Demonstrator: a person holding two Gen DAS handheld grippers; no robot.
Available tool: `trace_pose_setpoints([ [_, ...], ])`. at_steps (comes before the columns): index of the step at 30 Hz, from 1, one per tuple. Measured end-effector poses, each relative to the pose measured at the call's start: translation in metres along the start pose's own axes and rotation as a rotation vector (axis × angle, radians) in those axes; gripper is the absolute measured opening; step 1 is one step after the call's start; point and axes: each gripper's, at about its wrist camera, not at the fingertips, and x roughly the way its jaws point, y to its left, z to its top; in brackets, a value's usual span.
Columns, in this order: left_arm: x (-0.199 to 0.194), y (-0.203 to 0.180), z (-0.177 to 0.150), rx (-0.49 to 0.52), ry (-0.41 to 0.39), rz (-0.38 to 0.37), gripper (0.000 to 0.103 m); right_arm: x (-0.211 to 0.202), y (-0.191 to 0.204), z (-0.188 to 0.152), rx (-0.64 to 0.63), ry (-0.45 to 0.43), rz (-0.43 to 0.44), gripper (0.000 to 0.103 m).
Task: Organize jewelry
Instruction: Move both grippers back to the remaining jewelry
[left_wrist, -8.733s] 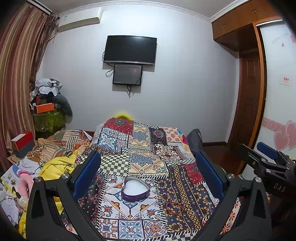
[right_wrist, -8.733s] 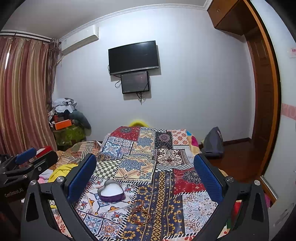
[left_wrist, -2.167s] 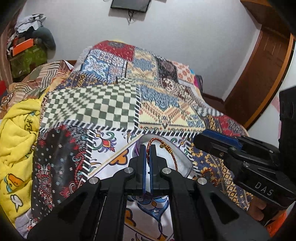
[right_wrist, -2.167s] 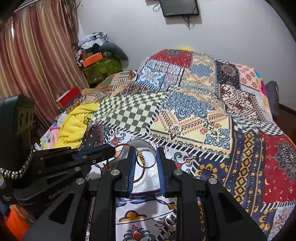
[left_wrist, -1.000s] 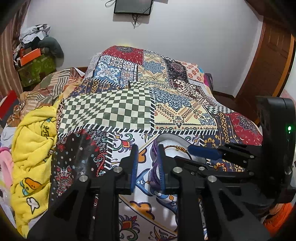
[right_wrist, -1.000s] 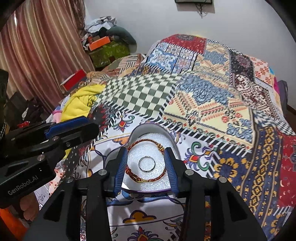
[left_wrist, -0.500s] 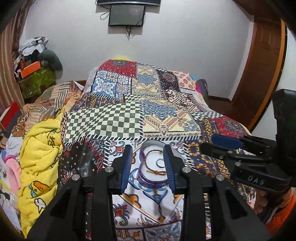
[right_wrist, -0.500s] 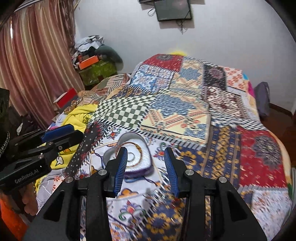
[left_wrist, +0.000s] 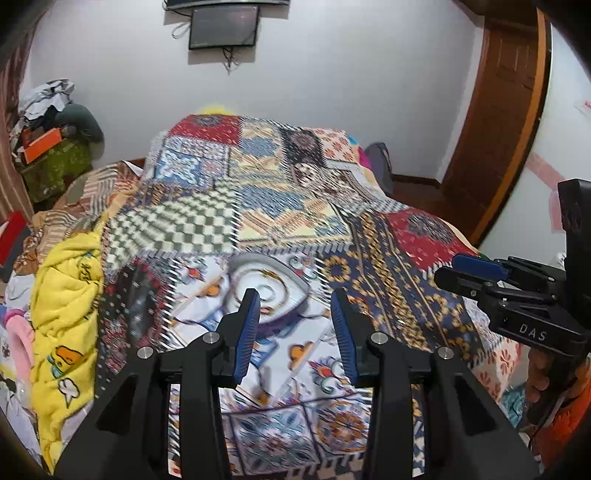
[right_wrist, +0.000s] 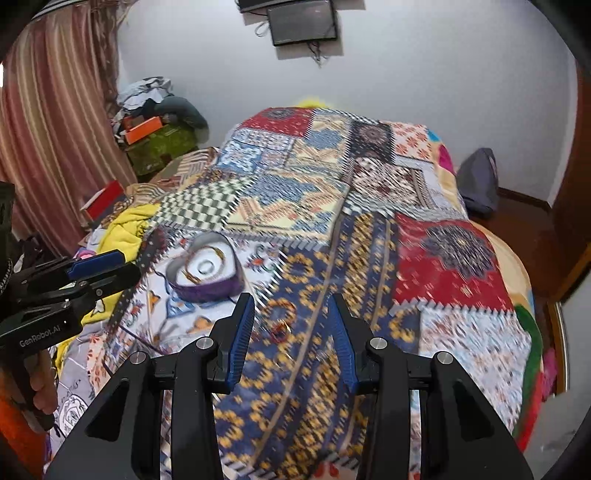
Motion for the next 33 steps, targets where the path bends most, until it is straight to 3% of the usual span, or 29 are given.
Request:
trace_pose_setpoints([
  [8,0.028,-0.024,-0.019,0.018,0.095,-0.042,0.040,-0.001,-0.022,-0.029,0.043,0.058,-0.015,0.038],
  [17,0.064,-0.035,-0.043,0.027,0.207,-0.071,0.040,0.025,-0.026,-0.052,0.085,0.149,0.045,0.038],
  [33,0.094,-0.028,-0.058,-0.003,0.280,-0.100,0.040,0.075,-0.006,-0.062,0.055,0.241,0.143,0.038],
])
